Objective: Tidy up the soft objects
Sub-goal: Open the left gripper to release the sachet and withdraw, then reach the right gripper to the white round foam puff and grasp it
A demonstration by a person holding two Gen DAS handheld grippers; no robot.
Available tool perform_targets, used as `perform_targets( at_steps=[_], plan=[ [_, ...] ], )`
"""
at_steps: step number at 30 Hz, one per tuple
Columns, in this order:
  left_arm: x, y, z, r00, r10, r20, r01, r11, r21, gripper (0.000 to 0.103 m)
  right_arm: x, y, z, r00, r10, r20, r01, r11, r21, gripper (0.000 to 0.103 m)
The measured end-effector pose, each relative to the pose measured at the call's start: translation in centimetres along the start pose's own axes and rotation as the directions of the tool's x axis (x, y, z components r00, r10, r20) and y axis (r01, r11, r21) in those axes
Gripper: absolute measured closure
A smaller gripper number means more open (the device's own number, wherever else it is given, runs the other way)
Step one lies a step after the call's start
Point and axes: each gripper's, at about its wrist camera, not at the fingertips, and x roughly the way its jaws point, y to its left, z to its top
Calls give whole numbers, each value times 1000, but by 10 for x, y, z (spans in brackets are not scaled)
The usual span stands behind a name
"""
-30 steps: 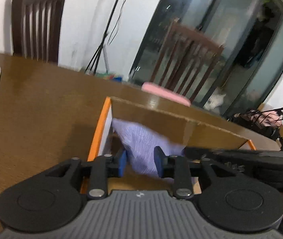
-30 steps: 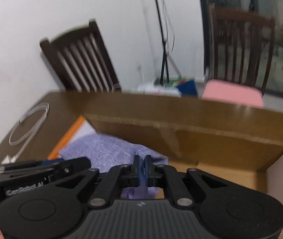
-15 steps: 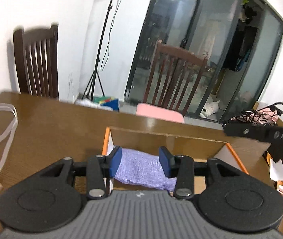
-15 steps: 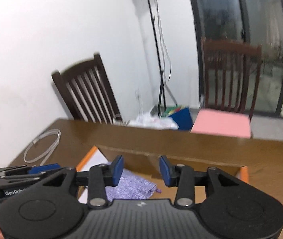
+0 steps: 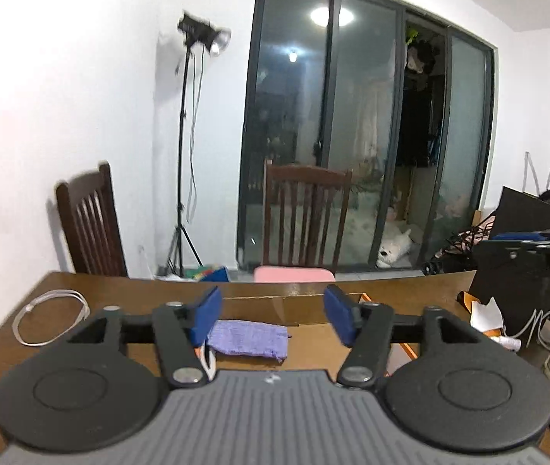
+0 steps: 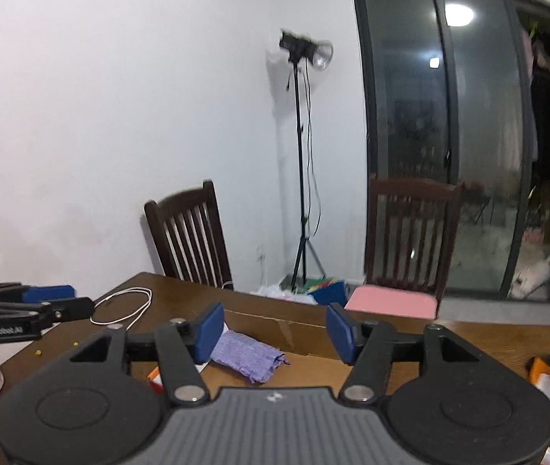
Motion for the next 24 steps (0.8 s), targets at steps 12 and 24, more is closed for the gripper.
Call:
perform_targets(
  at_steps=[12,24],
  plan=[
    [-134,-29,-123,985,85,153,-84,996,-10,16,-144,44,-136,973,-24,231,53,992,-118,18],
    [-171,-30,-214,991,99,90,-100,995,13,3,-176,71,-269,989,5,149,3,998,-55,8]
  ],
)
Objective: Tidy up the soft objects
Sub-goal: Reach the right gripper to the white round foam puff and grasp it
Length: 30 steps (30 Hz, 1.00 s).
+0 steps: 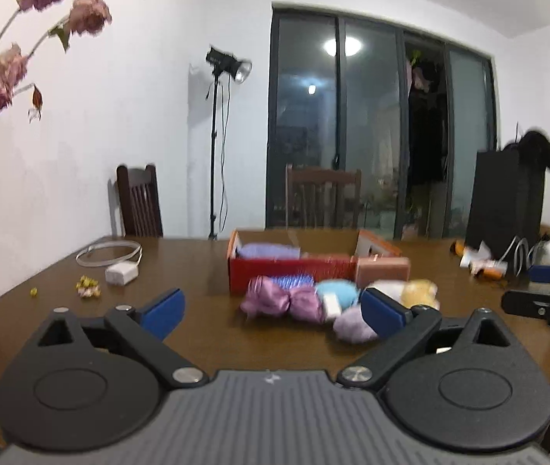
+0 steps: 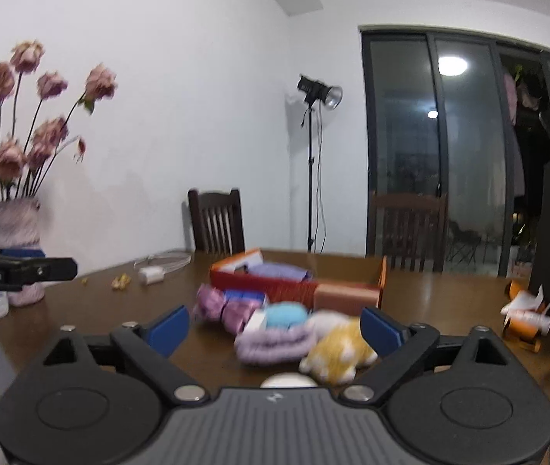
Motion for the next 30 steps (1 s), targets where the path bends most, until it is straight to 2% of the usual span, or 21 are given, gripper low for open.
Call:
perform_targets(
  at_steps=[3,11,15,17,22,25,27,30],
  plan=[
    [18,0,-5,999,1,-32,-1,1000,5,3,6,4,-11,999,-23,-25,23,1000,-21,8],
    [74,-12,-12,990,-97,-103,94,995,-33,3,37,-21,-15,993,-80,-88,87,994,71,8],
    [114,-17,-17,966,-196,-171,180,978,-102,4,60,-35,-20,986,-97,-134,112,988,105,10],
    [128,-23,-18,952,-235,-196,216,970,-115,9,70,-38,-22,983,-93,-158,111,987,114,13],
    [156,-43,-21,895,-368,-251,338,928,-155,26,99,-50,-22,974,-61,-217,98,982,163,37],
    [168,-52,-24,868,-417,-271,383,908,-171,32,106,-57,-24,967,6,-253,46,978,202,42],
    [175,-52,-26,858,-429,-281,388,901,-191,32,110,-62,-27,960,34,-278,35,970,239,42],
    [184,-43,-26,868,-405,-287,352,910,-217,34,116,-64,-34,948,95,-304,-6,959,283,42]
  ],
)
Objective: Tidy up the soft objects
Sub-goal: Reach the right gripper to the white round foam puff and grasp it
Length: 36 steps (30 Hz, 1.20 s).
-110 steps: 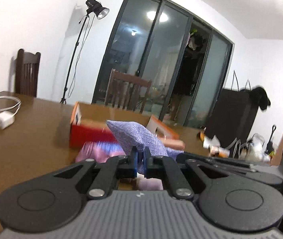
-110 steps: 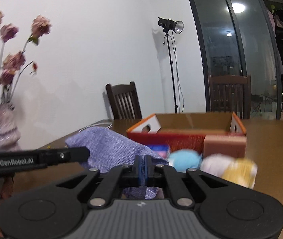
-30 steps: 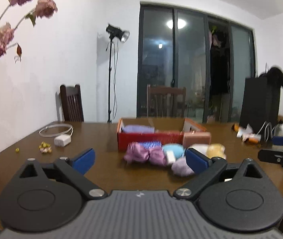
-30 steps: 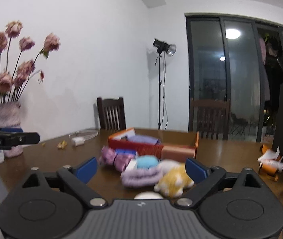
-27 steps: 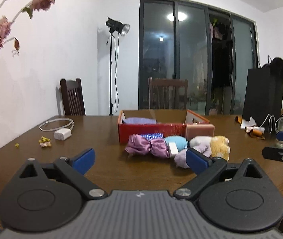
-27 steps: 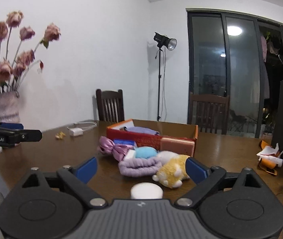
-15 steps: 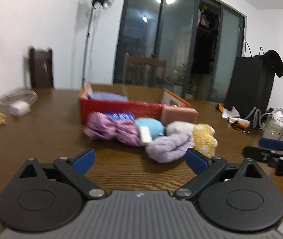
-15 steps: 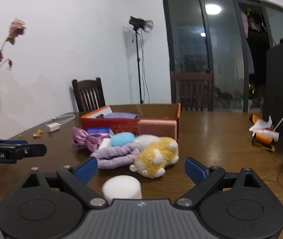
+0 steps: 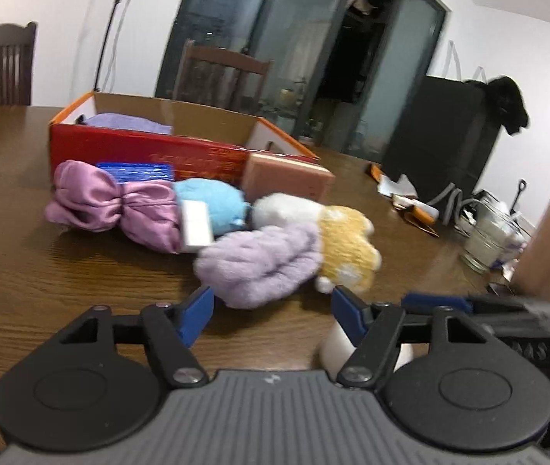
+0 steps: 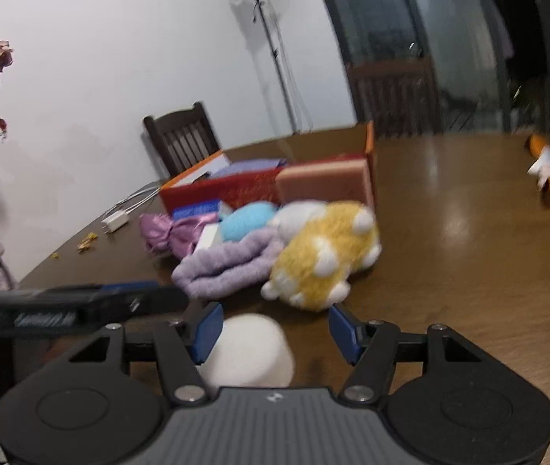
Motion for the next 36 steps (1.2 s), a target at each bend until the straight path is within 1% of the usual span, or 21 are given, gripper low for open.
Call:
perform_targets(
  at_steps=[3,6,7,9,10,11,12,13,14,15,16,19,23,25,27,28,30,31,32,34,36],
  plan=[
    [3,12,13,999,46,28,-46,999,-19,39,6,2,-2,1000,23,-19,-23,1000,-3,42],
    [19,18,31,993,113,40,-114,993,13,50,10,8,1,999,36,-14,-37,999,-5,41],
    [28,18,38,989,143,27,-144,989,22,55,11,11,2,999,44,-14,-44,999,-22,40],
    [41,18,48,984,174,29,-175,983,47,57,15,18,4,998,52,-25,-53,997,-57,35],
    [50,17,51,981,191,21,-192,979,67,62,17,24,3,999,40,-30,-43,995,-87,32],
    [57,19,54,977,212,-3,-211,974,77,71,19,29,2,999,20,-35,-24,992,-125,32],
    [64,21,55,975,223,-22,-221,972,78,74,21,33,1,999,4,-42,-10,988,-151,32],
    [68,22,55,974,224,-34,-221,972,75,75,25,36,-1,998,-18,-56,8,984,-178,33],
    [69,22,55,975,219,-34,-215,973,79,81,28,38,-2,997,-32,-68,19,981,-195,33],
    [69,21,54,976,217,-31,-214,973,88,84,31,38,-4,996,-40,-74,24,978,-205,43],
    [66,20,54,975,220,-24,-217,972,90,85,33,37,-4,996,-41,-83,22,978,-209,49],
    [46,19,53,980,201,2,-201,978,61,86,34,33,0,996,-10,-84,-4,985,-174,50],
    [4,15,40,987,161,26,-162,985,55,86,34,42,5,998,34,-59,-45,982,-182,50],
    [-11,16,26,987,163,-6,-163,986,47,85,39,52,3,995,62,-73,-76,976,-205,49],
    [-20,20,10,984,164,-64,-163,987,15,85,45,61,-1,994,66,-86,-84,971,-226,47],
    [-25,22,3,986,155,-63,-155,988,13,84,47,66,-3,993,72,-90,-91,969,-231,47],
    [-29,23,-3,985,163,-54,-162,986,22,78,50,72,-4,992,86,-95,-106,967,-231,44],
    [-29,25,-5,981,183,-63,-182,983,16,66,49,75,-4,990,101,-97,-120,967,-226,44],
    [-29,27,-5,979,191,-67,-191,982,4,58,47,77,-2,989,118,-95,-136,966,-219,43],
    [-34,32,-3,975,218,-43,-219,975,-20,57,41,79,0,988,130,-82,-144,966,-214,41],
    [-44,34,0,973,232,7,-231,972,-33,57,35,75,4,991,121,-64,-131,972,-196,40]
  ],
)
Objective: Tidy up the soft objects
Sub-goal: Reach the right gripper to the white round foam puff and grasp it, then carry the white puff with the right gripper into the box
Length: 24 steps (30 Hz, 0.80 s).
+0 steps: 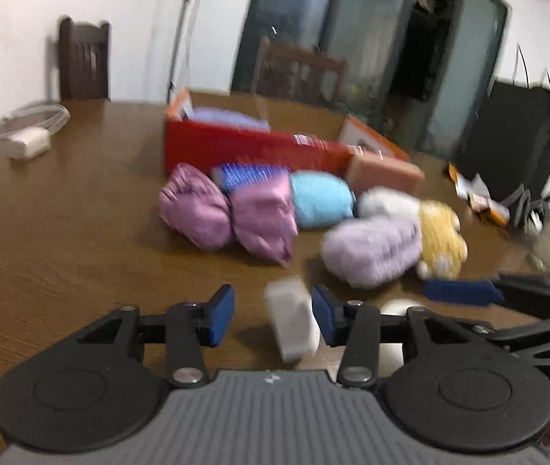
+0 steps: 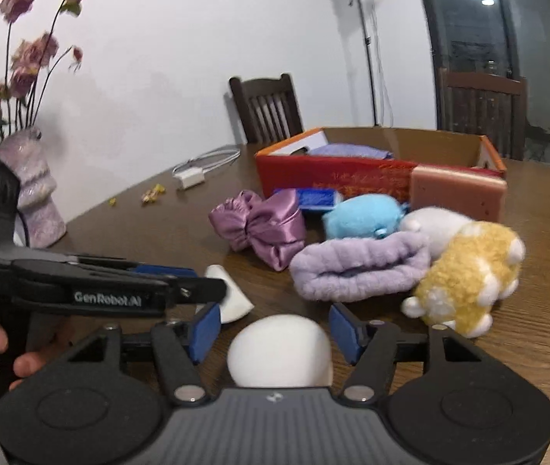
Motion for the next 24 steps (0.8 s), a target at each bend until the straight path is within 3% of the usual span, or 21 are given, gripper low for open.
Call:
perform_targets(
  at_steps=[3,5,8,12,16,20,24],
  plan=[
    [-21,-5,4,986,-149,72,146,988,51,57,-10,-15,-1,1000,-18,6,18,997,75,41],
    [-23,-12,4,969,-243,46,240,969,57,57,-11,-24,-2,1000,-20,-2,20,991,131,44],
    [-2,-19,-3,964,-256,-67,255,967,-12,66,-10,-35,-4,1000,7,-5,-6,975,224,55],
    [19,-14,-14,930,-336,-149,314,937,-151,77,-2,-34,-12,999,16,-37,-5,966,258,72],
    [23,-8,-14,918,-369,-147,332,916,-225,79,-1,-39,-18,998,52,-30,-40,951,305,78],
    [22,-12,-12,923,-361,-133,331,922,-202,79,0,-38,-16,998,55,-31,-44,956,292,79],
    [18,-14,14,915,-396,-79,376,907,-190,79,-9,-40,1,999,50,15,-53,960,277,81]
  ],
)
